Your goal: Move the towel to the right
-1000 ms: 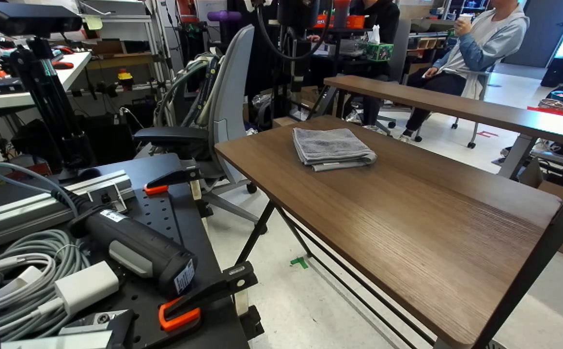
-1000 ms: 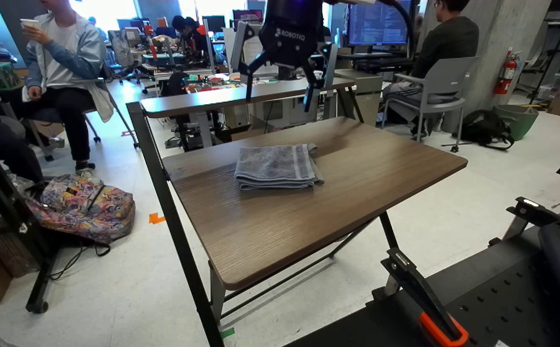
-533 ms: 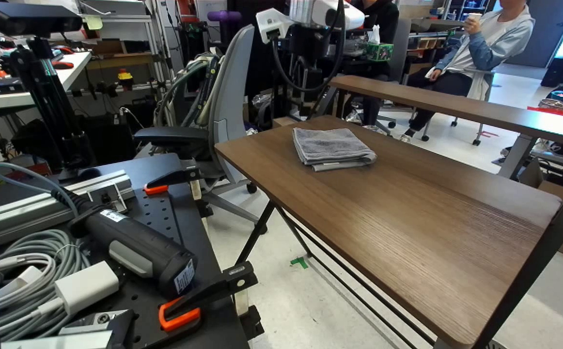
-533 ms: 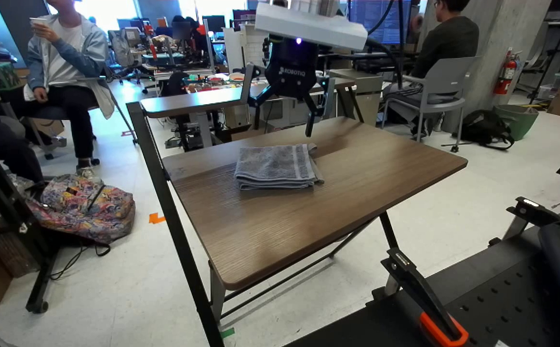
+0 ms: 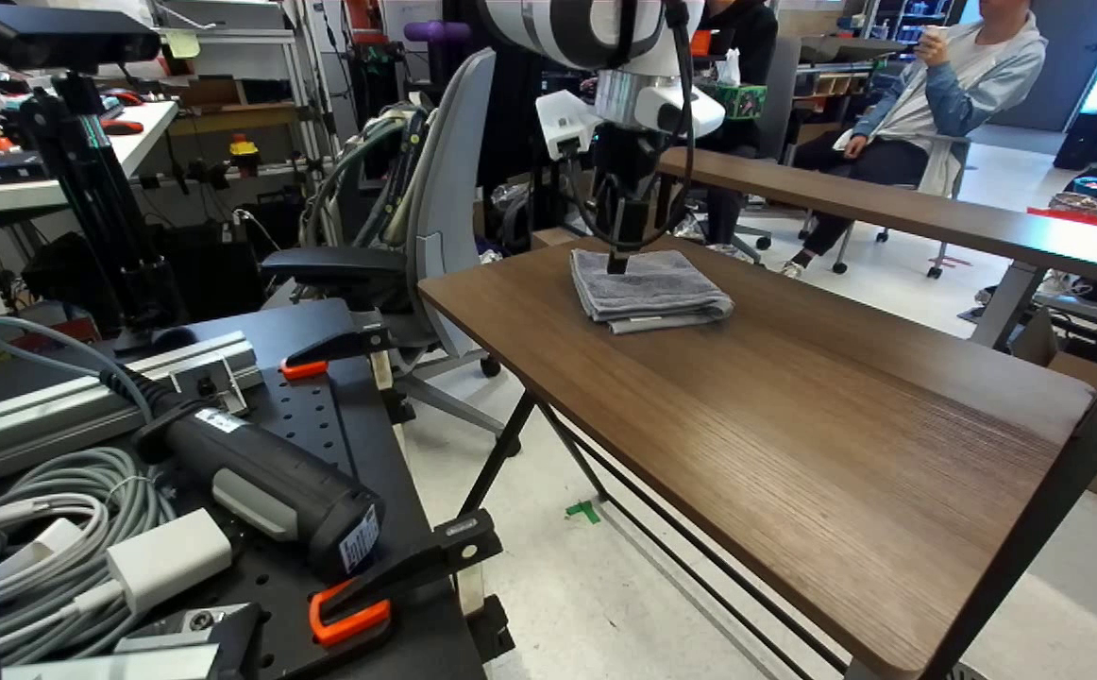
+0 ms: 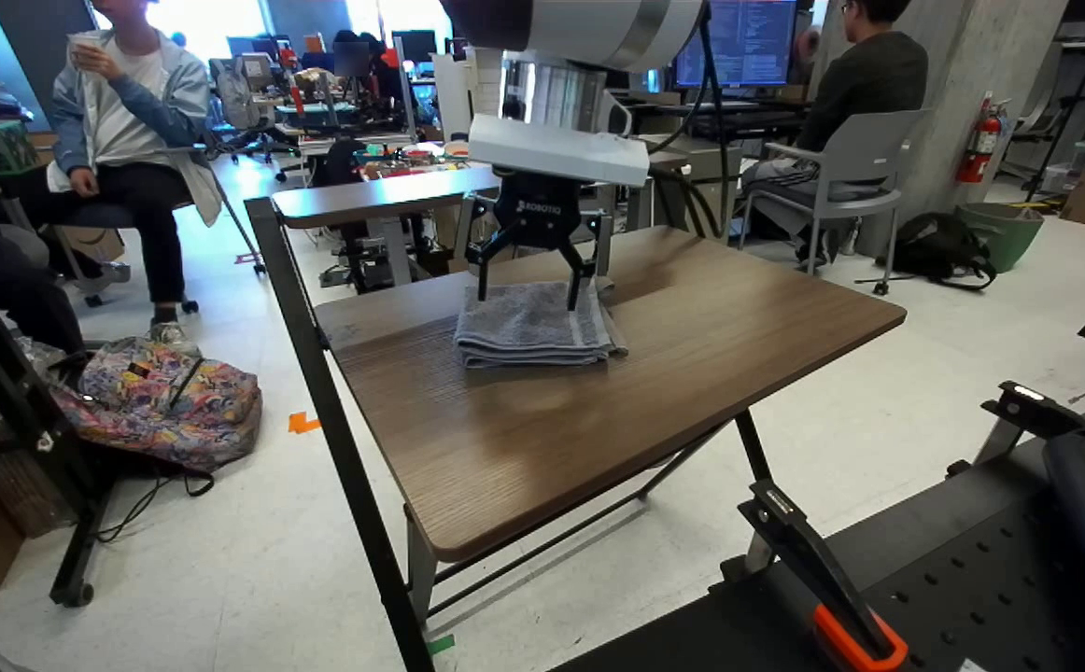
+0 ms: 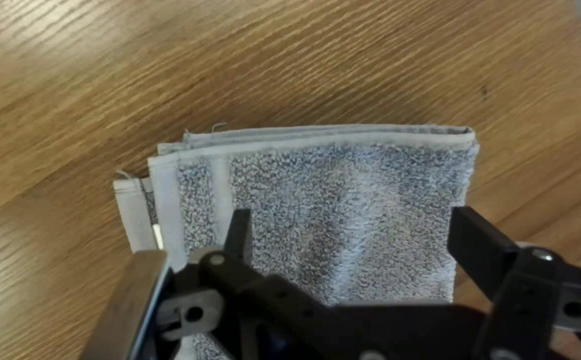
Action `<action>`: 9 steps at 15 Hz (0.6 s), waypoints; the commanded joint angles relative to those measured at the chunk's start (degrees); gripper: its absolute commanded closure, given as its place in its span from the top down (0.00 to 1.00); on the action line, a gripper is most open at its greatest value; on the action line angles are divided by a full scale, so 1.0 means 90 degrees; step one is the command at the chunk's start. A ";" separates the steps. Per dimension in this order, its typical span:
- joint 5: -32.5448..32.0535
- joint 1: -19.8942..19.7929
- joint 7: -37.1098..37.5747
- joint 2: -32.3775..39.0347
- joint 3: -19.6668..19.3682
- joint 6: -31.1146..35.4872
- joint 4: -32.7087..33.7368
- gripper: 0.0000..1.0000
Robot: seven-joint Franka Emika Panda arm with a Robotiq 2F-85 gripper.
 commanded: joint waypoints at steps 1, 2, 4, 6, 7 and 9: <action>-0.0131 0.0198 0.0224 0.0600 -0.0205 0.0019 0.0698 1.00; -0.0132 0.0209 0.0253 0.0726 -0.0238 -0.0026 0.0838 1.00; -0.0126 0.0216 0.0281 0.0925 -0.0294 -0.0070 0.1042 1.00; -0.0111 0.0185 0.0275 0.1074 -0.0337 -0.0125 0.1205 1.00; -0.0091 0.0141 0.0256 0.1144 -0.0347 -0.0180 0.1291 1.00; -0.0062 0.0048 0.0224 0.1237 -0.0383 -0.0305 0.1423 1.00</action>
